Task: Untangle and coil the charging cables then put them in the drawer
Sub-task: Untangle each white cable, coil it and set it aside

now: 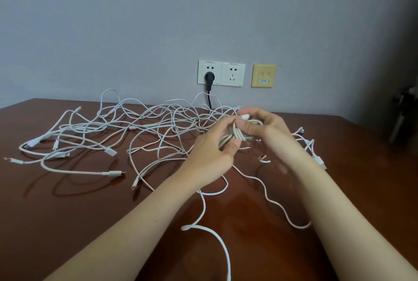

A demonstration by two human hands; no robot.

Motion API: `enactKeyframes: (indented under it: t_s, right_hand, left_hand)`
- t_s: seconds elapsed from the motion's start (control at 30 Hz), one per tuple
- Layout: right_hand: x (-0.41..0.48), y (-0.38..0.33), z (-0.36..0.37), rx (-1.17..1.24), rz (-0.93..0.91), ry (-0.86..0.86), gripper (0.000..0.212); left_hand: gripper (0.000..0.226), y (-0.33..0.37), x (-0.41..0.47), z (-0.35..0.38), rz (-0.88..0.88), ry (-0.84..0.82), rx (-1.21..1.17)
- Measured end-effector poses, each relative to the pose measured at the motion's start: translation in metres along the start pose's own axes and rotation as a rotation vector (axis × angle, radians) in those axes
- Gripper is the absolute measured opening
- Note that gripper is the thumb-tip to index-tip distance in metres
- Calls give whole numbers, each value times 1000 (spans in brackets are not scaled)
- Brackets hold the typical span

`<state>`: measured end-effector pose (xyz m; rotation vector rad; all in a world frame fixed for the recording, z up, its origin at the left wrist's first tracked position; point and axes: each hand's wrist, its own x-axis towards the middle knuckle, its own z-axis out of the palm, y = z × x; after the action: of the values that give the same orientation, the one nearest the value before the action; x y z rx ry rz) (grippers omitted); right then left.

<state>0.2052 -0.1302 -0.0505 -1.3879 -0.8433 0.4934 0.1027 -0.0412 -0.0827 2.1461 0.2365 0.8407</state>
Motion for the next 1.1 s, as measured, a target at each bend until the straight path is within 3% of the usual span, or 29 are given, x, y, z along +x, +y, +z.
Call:
enactKeyframes:
  t_s: [0.13, 0.2, 0.37, 0.6, 0.7, 0.9, 1.1]
  right_hand:
    - [3, 8, 11, -274, -160, 264, 42]
    - [1, 10, 16, -465, -287, 386, 33]
    - [-3, 15, 30, -557, -363, 268, 25]
    - [-11, 12, 38, -492, -490, 126, 9]
    - [-10, 16, 38, -447, -519, 149, 9]
    - [-11, 10, 46, 148, -163, 159, 30]
    - [-9, 2, 41, 393, 63, 227, 28]
  left_hand:
    - [28, -8, 1, 0, 40, 88, -42]
    - [25, -8, 1, 2, 43, 128, -32]
    - [33, -11, 1, 2, 45, 177, -21]
    - [28, -18, 10, -3, -47, 261, -119]
    - [28, -17, 9, -2, -61, 276, -96]
    - [31, -16, 10, 3, -106, 334, -156]
    - [43, -12, 8, 8, -123, 321, -92]
